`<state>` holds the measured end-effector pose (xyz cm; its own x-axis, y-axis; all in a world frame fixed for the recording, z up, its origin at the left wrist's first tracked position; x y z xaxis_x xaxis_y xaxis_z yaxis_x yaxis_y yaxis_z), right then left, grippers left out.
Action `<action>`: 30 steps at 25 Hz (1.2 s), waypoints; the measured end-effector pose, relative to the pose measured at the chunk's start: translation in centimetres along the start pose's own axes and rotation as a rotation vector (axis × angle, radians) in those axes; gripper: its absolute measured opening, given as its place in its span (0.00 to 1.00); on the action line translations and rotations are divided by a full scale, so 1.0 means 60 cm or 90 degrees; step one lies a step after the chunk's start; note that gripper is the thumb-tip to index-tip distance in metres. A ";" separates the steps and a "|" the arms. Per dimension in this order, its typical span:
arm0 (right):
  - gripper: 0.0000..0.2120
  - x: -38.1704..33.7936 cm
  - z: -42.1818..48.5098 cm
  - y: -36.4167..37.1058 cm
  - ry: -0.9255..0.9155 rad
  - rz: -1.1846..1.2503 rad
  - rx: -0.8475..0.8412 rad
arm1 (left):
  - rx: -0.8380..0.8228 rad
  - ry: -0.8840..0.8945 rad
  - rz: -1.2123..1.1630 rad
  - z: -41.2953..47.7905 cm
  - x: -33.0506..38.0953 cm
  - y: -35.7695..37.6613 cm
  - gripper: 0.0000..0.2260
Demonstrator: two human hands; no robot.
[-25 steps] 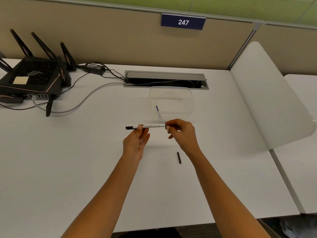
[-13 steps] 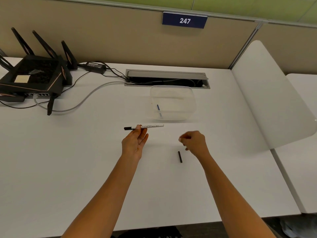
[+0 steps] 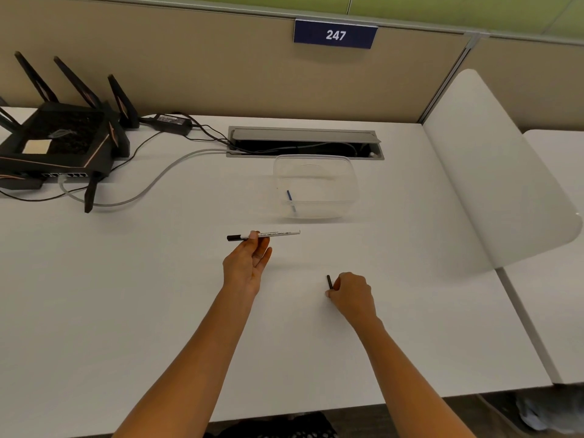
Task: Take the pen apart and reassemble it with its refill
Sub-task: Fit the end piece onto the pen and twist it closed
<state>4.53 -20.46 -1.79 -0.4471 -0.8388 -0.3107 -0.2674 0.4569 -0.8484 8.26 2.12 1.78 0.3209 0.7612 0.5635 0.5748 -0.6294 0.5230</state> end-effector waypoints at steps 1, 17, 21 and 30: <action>0.04 0.001 0.000 0.002 -0.003 0.002 0.004 | 0.000 0.000 0.001 -0.001 0.000 -0.001 0.03; 0.08 -0.099 -0.046 -0.164 -0.202 0.559 0.055 | -0.013 -0.001 0.014 -0.005 -0.001 0.007 0.04; 0.10 -0.109 -0.048 -0.169 -0.210 0.505 0.077 | -0.021 -0.003 0.013 -0.008 -0.003 0.011 0.03; 0.06 -0.110 -0.041 -0.168 -0.207 0.483 0.080 | -0.025 -0.001 0.018 -0.009 -0.001 0.010 0.03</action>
<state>8.10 -18.82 9.88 -0.1940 -0.3696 -0.9087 0.1124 0.9119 -0.3948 8.16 1.62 2.41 0.3373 0.7437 0.5772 0.5353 -0.6558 0.5323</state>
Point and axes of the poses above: each hand's wrist, its own z-axis towards the middle knuckle, its own y-axis out of the palm, x = y × z, the point moved 3 cm from there along z, towards the middle knuckle, and after that the axes turned 2 degrees about y, right-handed, at the moved point
